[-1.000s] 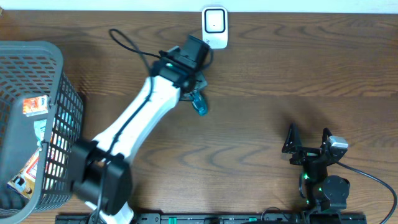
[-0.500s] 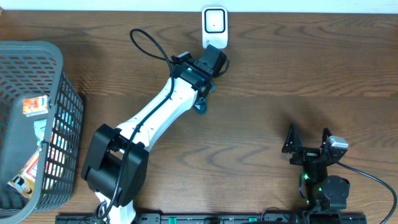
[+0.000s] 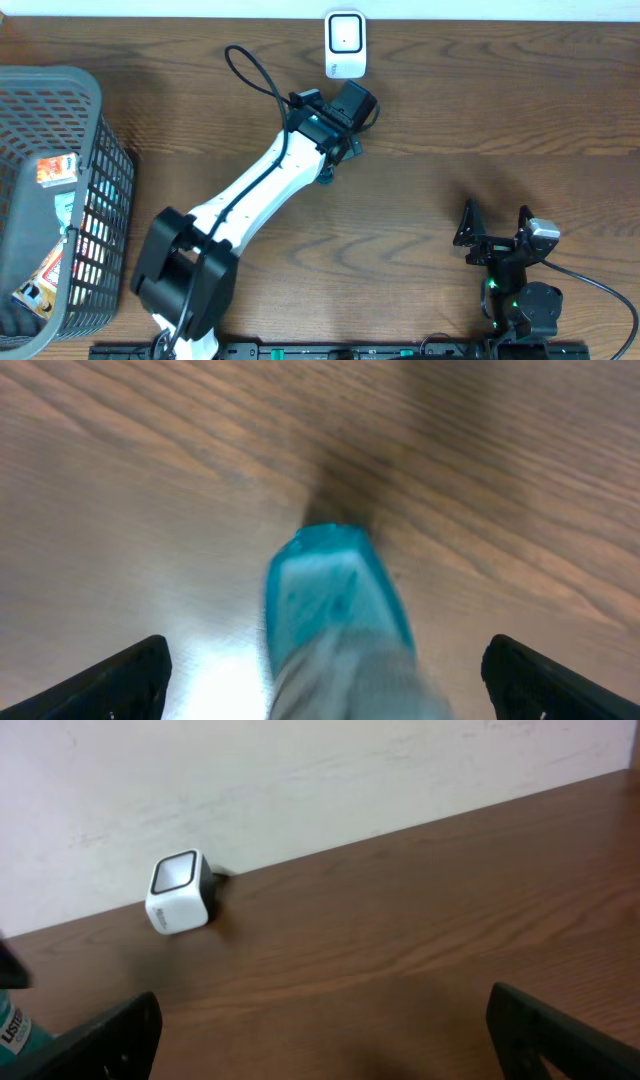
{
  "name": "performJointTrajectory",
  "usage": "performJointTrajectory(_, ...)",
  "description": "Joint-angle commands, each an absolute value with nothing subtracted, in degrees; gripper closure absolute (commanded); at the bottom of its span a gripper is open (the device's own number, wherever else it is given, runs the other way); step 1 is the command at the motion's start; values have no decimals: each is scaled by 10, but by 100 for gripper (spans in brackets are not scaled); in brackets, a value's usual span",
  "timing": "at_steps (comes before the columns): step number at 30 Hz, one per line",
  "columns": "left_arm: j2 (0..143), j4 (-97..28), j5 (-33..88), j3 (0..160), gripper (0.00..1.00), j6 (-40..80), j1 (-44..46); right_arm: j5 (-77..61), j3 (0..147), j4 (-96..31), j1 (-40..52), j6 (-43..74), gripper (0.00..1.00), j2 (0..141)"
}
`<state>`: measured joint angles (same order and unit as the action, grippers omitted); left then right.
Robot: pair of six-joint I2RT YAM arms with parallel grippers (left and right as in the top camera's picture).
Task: Scan the item barcode
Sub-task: 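Set the teal bottle on the table below the scanner and release, then reach into the basket and grasp the yellow snack bag with the left gripper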
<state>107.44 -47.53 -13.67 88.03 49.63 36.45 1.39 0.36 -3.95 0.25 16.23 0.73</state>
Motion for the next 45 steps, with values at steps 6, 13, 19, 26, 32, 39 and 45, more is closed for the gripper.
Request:
performJointTrajectory(6,869,-503,-185,992,2,376,354,20,3,-41,4,156,1,5)
performJointTrajectory(13,738,-506,-437,1007,2,357,251,20,3,-41,4,156,1,5)
performJointTrajectory(19,700,-551,-310,1007,2,412,-20,20,3,-41,4,156,1,5)
performJointTrajectory(26,752,-724,-58,991,2,643,-380,20,3,-41,4,156,1,5)
performJointTrajectory(32,832,-819,-23,955,2,779,-496,20,3,-41,4,156,1,5)
performJointTrajectory(39,951,-827,-23,940,2,769,-511,20,3,-41,4,156,1,5)
performJointTrajectory(45,1044,-838,-24,940,2,764,-511,20,3,-41,4,156,1,5)
